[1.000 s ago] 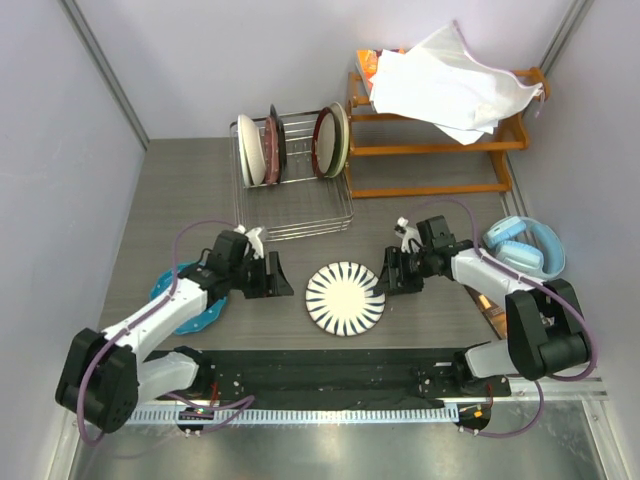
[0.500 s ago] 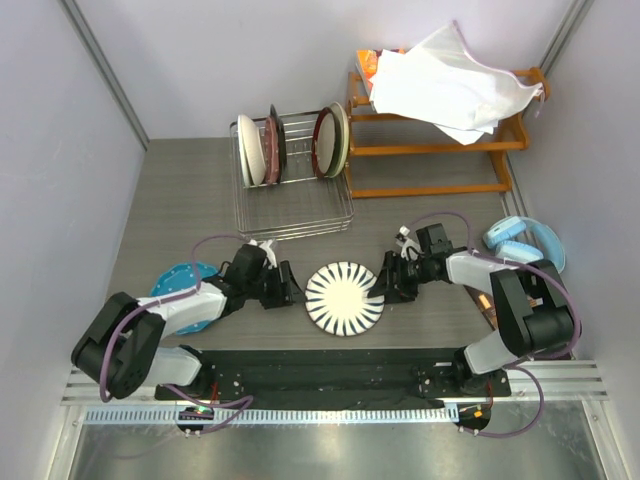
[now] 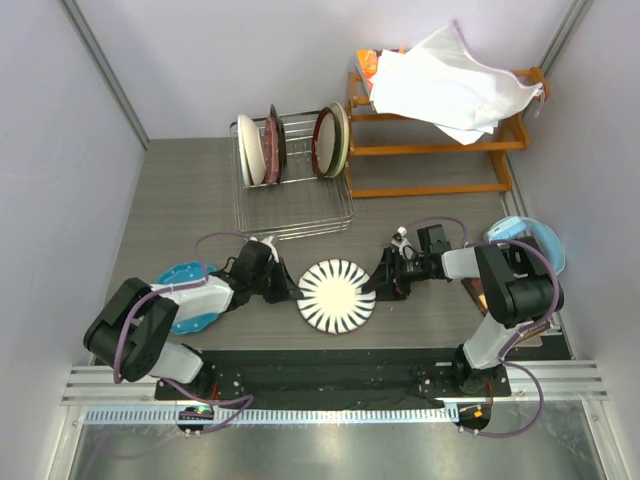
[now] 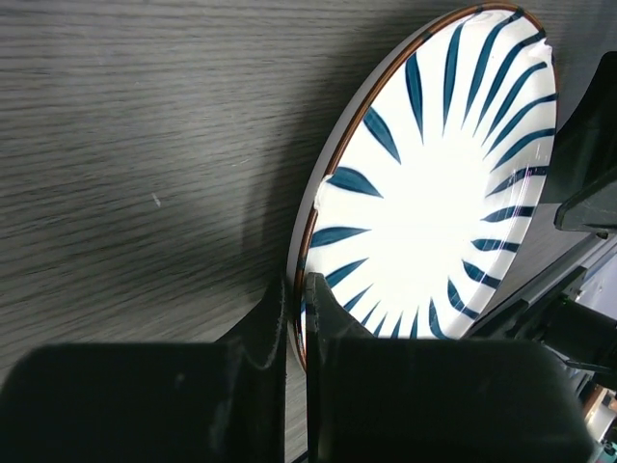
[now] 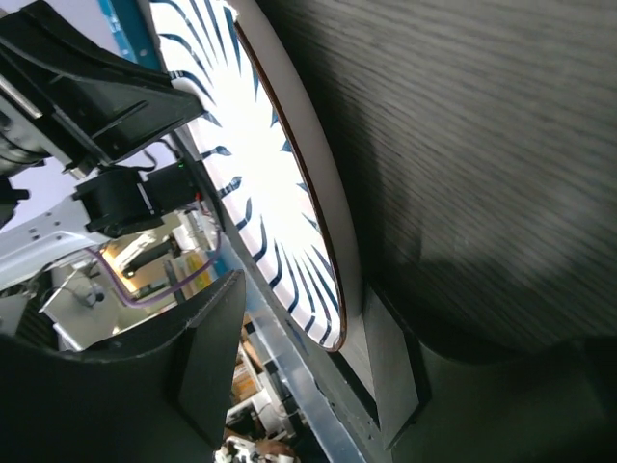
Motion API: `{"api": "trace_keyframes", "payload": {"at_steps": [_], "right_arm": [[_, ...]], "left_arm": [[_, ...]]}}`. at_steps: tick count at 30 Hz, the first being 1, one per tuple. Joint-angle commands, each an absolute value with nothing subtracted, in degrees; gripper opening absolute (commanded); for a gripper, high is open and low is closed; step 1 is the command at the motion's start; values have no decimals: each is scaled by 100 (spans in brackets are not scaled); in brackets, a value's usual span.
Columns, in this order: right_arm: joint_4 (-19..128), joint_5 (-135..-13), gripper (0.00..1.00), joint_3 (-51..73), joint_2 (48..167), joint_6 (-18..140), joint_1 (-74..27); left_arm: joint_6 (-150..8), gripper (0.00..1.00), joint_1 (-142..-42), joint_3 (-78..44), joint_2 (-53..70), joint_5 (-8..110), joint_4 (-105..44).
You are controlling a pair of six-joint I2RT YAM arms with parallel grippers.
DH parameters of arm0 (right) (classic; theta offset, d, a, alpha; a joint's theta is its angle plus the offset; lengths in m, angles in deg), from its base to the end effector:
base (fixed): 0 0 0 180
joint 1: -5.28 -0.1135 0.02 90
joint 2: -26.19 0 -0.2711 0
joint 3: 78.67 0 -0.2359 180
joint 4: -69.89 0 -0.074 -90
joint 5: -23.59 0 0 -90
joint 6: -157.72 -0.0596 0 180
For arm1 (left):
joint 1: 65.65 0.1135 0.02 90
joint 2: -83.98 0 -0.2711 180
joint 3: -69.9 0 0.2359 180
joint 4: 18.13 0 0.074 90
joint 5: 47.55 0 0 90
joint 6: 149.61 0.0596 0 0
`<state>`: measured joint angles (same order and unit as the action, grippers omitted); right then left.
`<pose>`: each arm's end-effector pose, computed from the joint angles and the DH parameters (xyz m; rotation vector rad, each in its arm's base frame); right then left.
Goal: Load the plates into the dish rack
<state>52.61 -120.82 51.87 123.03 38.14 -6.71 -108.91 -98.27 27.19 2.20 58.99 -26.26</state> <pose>0.2428 0.1011 0.1109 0.1039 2.7009 1.5046 0.2044 -0.1509 0.1369 -0.2303 2.5907 -0.9521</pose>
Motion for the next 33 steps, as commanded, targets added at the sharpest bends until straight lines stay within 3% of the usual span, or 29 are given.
{"api": "trace_keyframes", "payload": {"at_steps": [1, 7, 9, 12, 16, 17, 18, 19, 20, 21, 22, 28, 33], "right_arm": [[6288, -11641, 58, 5477, 12998, 3627, -843], [6114, -11151, 57, 5126, 13447, 3871, -940], [5561, -10285, 57, 4976, 13299, 4038, -984], [5621, -10218, 54, 5143, 12947, 4013, -993], [5717, -10174, 43, 5415, 12411, 3986, -984], [5700, -10174, 35, 5459, 12210, 4004, -984], [5674, -10183, 29, 5477, 12121, 4056, -975], [5647, -10278, 12, 5468, 12051, 4118, -984], [5586, -10323, 4, 5442, 11972, 4170, -975], [5577, -10384, 1, 5433, 11823, 4267, -975], [5577, -10498, 1, 5416, 11734, 4311, -975], [4244, -11096, 2, 4653, 10805, 5405, -966], [1906, -11360, 1, 2914, 9932, 6736, -949]], "left_arm": [[-10847, 0, -9948, 2703, 381, 6230, -2479], [-10909, 0, -9948, 2677, 356, 6539, -2267], [-10944, 0, -9948, 2633, 286, 6600, -2241], [-10971, 0, -9948, 2572, 276, 6539, -2345], [-10918, 0, -9948, 2519, 294, 6390, -2557], [-10909, 2, -9948, 2501, 285, 6346, -2609], [-10866, 13, -9948, 2449, 277, 6276, -2749], [-10839, 22, -9948, 2405, 285, 6241, -2846], [-10804, 32, -9940, 2361, 250, 6205, -2926], [-10717, 48, -9931, 2265, 250, 6118, -3057], [-10655, 53, -9896, 2212, 241, 6082, -3110], [-9209, 63, -9414, 740, 381, 6135, -4698], [-7870, 67, -9044, -608, 1224, 5715, -5712]]}}
